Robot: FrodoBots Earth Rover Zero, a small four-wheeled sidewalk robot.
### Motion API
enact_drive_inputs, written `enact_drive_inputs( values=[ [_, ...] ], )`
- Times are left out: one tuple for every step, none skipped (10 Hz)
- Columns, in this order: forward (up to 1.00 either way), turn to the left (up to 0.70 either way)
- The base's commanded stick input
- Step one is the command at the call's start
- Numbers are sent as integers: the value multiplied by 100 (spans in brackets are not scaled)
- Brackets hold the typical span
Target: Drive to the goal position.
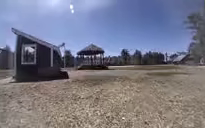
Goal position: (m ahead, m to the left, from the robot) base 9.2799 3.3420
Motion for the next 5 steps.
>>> enact_drive_inputs(
  values=[
    [70,0],
    [70,0],
    [70,0],
    [70,0],
    [70,0]
  ],
)
